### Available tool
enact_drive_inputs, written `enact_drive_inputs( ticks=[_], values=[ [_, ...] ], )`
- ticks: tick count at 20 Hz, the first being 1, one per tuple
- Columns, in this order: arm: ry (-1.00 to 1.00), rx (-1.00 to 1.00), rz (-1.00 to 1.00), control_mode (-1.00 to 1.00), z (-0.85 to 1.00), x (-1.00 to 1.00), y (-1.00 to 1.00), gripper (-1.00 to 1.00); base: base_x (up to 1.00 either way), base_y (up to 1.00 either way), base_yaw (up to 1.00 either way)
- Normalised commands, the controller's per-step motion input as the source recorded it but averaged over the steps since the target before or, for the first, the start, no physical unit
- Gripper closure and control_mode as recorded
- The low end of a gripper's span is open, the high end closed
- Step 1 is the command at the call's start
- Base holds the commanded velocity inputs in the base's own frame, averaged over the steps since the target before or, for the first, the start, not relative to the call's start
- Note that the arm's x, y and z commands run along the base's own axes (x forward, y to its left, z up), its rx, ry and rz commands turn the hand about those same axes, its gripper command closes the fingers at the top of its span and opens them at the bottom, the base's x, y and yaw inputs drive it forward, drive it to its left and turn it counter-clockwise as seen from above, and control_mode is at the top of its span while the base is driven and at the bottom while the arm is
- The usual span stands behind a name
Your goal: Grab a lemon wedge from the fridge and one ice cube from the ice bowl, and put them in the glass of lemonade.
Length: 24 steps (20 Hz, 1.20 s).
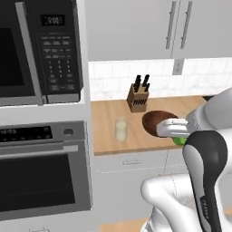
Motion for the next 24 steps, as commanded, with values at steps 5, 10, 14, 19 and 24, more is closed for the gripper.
enact_drive_inputs(
  ticks=[5,10,14,19,24],
  values=[
    [0.0,0.0,0.0,1.0,0.0,0.0,0.0,1.0,0.77,-0.08,0.0],
    [0.0,0.0,0.0,1.0,0.0,0.0,0.0,1.0,0.62,-0.15,0.01],
    [0.0,0.0,0.0,1.0,0.0,0.0,0.0,1.0,-0.12,-0.34,0.01],
    [0.0,0.0,0.0,1.0,0.0,0.0,0.0,1.0,0.0,-0.08,0.0],
    [0.0,0.0,0.0,1.0,0.0,0.0,0.0,1.0,0.0,-0.24,-0.06]
  ],
)
